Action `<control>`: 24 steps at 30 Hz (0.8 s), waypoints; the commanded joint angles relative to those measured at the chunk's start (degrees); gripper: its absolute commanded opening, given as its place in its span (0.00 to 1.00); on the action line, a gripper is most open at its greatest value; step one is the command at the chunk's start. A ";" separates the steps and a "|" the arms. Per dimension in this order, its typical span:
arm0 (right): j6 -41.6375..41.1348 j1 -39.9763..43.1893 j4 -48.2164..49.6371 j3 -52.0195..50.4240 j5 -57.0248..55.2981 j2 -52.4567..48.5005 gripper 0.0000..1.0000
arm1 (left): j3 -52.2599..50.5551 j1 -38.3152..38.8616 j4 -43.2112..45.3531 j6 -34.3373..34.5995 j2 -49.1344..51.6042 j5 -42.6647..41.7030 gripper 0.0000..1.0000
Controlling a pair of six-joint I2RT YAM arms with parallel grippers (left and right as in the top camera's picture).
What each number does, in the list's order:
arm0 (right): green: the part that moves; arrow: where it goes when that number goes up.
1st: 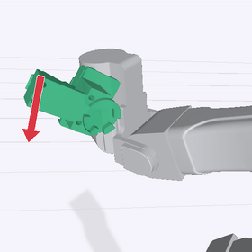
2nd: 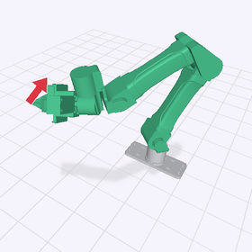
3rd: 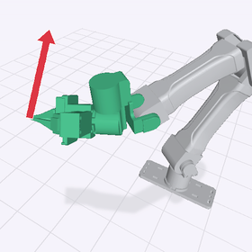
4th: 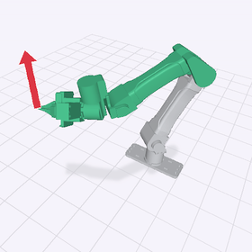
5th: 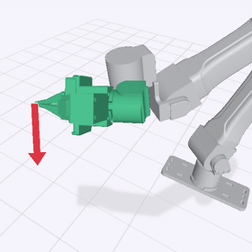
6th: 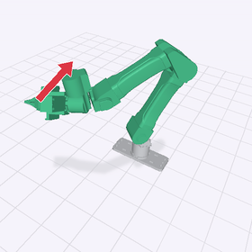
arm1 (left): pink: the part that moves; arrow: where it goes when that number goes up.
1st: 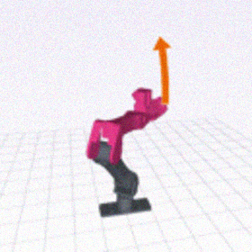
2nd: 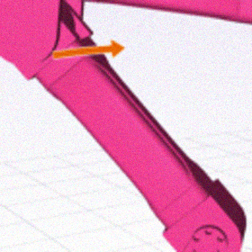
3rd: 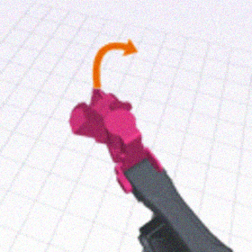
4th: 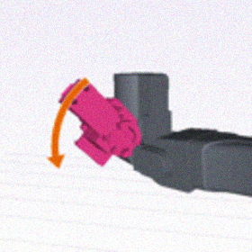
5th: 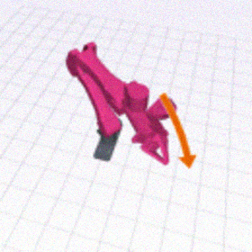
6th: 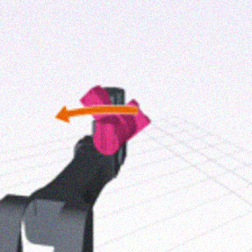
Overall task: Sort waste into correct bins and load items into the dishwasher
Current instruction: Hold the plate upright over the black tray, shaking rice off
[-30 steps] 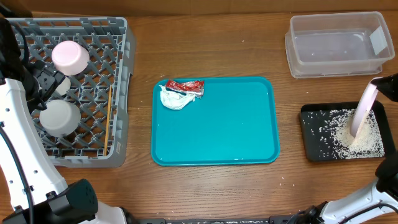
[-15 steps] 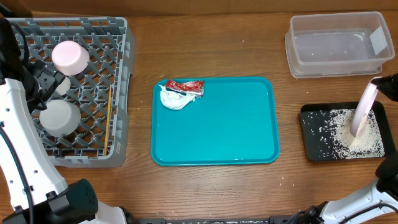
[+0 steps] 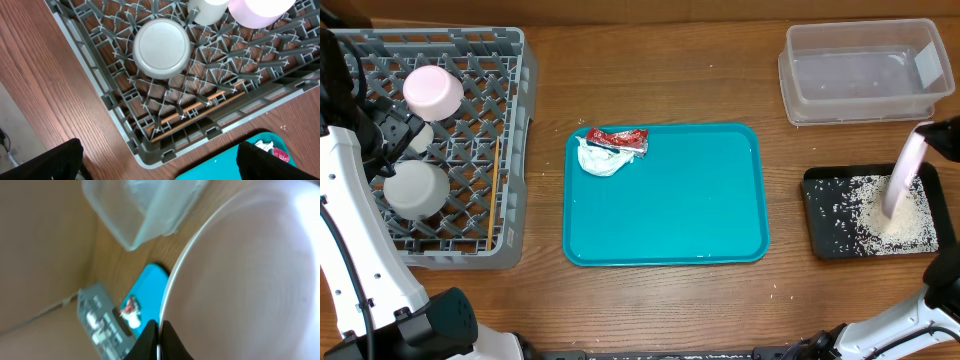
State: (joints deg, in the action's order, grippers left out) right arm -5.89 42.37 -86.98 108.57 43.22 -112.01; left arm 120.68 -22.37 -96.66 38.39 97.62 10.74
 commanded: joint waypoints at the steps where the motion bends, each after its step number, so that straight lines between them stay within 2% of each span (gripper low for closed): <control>1: 1.62 0.04 0.70 -0.42 0.13 0.96 0.04 | 0.24 -0.07 -0.13 -1.11 0.52 0.15 1.00; 2: 4.59 0.02 0.20 -0.59 4.22 0.98 0.04 | 0.24 -0.07 -0.13 -1.11 0.52 0.15 1.00; 4: 2.91 0.02 -0.24 -0.61 4.13 0.96 0.04 | 0.24 -0.07 -0.13 -1.11 0.52 0.15 1.00; 9: -12.94 0.02 0.70 -0.61 -16.09 0.96 0.04 | 0.24 -0.07 -0.13 -1.11 0.52 0.15 1.00; 12: -13.49 0.13 0.57 -0.61 -13.57 0.98 0.04 | 0.24 -0.11 -0.13 -1.11 0.52 0.15 1.00; 14: -12.00 0.13 0.79 -0.61 -9.94 0.98 0.04 | 0.24 -0.11 -0.13 -1.11 0.52 0.13 1.00; 17: 4.13 0.11 1.33 -0.61 4.66 0.98 0.04 | 0.24 -0.11 -0.13 -1.11 0.52 0.15 1.00; 18: 6.56 0.07 0.72 -0.61 7.50 0.98 0.04 | 0.24 -0.11 -0.13 -1.11 0.52 0.15 1.00; 22: 2.40 0.07 0.44 -0.61 7.06 0.98 0.04 | 0.24 -0.11 -0.13 -1.11 0.52 0.15 1.00; 24: 3.58 0.07 0.13 -0.61 9.01 0.98 0.04 | 0.24 -0.11 -0.13 -1.11 0.52 0.15 1.00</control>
State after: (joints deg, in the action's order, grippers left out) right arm -5.26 42.30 -86.63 108.27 46.44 -112.01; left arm 120.68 -22.39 -96.66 38.39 97.62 10.74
